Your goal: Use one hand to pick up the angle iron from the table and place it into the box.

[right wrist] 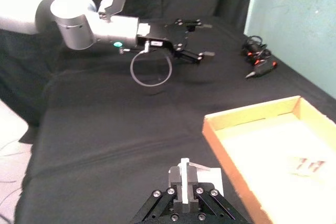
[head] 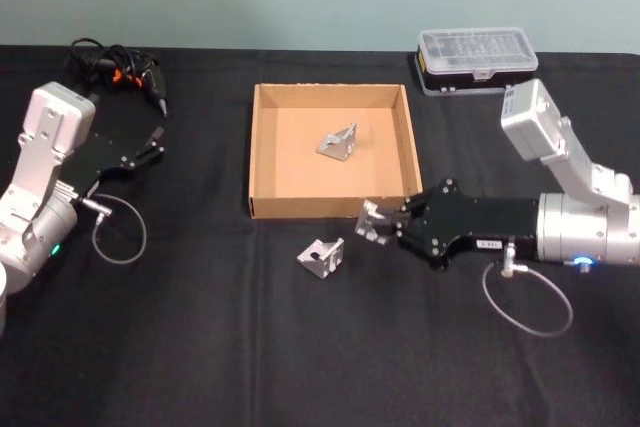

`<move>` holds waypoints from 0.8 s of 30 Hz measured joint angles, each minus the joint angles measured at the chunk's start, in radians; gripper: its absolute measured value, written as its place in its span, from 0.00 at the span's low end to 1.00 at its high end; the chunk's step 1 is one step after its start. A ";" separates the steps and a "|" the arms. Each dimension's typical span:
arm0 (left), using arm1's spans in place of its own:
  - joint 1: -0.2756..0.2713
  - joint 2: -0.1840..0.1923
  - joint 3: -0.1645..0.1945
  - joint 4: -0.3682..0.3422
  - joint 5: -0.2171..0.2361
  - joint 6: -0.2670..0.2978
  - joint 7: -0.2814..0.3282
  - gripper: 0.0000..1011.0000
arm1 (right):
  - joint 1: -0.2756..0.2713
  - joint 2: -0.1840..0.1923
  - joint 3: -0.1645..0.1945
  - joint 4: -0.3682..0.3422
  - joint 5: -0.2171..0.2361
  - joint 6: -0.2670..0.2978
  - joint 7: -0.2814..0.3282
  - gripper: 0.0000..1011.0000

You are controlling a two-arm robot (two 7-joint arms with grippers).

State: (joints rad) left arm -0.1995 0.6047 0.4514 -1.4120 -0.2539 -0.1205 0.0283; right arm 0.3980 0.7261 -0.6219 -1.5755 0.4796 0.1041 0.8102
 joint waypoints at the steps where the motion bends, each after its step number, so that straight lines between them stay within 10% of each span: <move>1: 0.000 0.000 0.000 0.000 0.000 0.000 0.000 1.00 | 0.003 -0.002 0.000 0.003 0.001 0.000 -0.001 0.06; 24: 0.000 0.000 0.000 0.000 0.000 0.000 0.000 1.00 | 0.114 -0.093 0.015 0.098 -0.017 0.051 -0.109 0.06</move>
State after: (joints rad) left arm -0.1995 0.6047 0.4514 -1.4120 -0.2539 -0.1205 0.0283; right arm 0.5123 0.6328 -0.6070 -1.4774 0.4624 0.1550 0.7011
